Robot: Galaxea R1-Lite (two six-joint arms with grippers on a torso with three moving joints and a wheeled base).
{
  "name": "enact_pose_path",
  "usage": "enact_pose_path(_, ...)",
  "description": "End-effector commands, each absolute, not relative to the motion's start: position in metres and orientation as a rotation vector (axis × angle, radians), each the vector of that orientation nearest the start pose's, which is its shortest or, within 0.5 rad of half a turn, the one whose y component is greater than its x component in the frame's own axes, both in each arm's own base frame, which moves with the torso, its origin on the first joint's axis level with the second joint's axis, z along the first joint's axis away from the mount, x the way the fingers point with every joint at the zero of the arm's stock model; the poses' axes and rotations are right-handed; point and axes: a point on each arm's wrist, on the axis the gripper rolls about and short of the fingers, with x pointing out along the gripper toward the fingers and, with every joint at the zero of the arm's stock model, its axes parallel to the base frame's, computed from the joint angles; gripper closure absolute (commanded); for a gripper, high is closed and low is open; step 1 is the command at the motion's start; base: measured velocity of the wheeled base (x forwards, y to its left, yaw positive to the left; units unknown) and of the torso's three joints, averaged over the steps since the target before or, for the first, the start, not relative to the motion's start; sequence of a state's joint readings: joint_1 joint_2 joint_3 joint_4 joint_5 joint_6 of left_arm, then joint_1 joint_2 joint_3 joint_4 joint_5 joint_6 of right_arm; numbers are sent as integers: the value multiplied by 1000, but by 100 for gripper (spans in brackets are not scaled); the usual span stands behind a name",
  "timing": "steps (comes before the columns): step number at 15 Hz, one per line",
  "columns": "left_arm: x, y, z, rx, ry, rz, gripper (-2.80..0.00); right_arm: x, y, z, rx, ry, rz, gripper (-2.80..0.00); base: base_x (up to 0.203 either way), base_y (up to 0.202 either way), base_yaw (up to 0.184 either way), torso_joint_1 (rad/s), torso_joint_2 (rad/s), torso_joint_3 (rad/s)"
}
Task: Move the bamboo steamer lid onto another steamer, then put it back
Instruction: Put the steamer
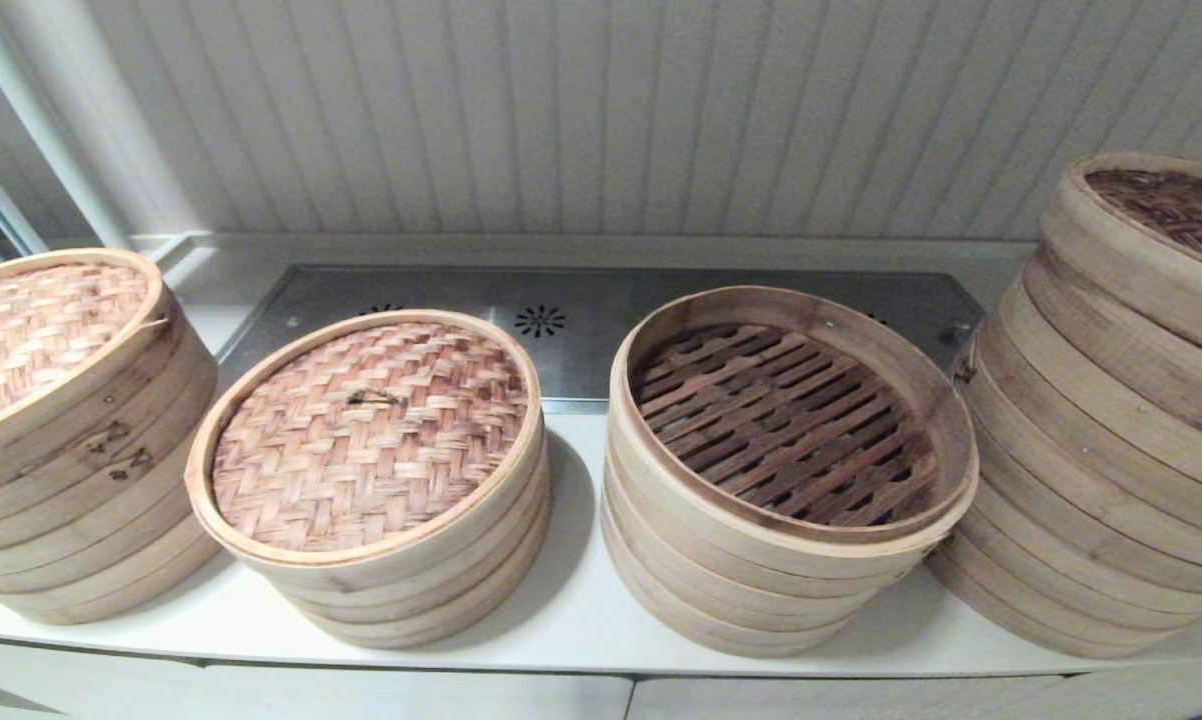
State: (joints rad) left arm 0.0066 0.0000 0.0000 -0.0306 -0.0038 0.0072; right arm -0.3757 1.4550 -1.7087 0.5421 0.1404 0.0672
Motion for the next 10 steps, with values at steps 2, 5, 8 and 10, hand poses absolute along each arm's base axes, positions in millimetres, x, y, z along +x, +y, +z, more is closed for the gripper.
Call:
enact_pose_path(2, -22, 0, 75, 8, -20, 4, 0, 195, -74, 387, 139, 265, -242, 0, 0, 0, 0, 0, 0, 0)
enact_pose_path(5, -22, 0, 75, 8, -18, 5, 0, 193, -73, 389, 137, 257, -244, 0, 0, 0, 0, 0, 0, 0)
enact_pose_path(8, -22, 0, 75, 8, -19, 4, 0, 191, -72, 391, 134, 251, -243, 0, 0, 0, 0, 0, 0, 0)
enact_pose_path(10, -22, 0, 75, 8, -19, 3, 0, 188, -72, 390, 126, 252, -244, 0, 0, 0, 0, 0, 0, 0)
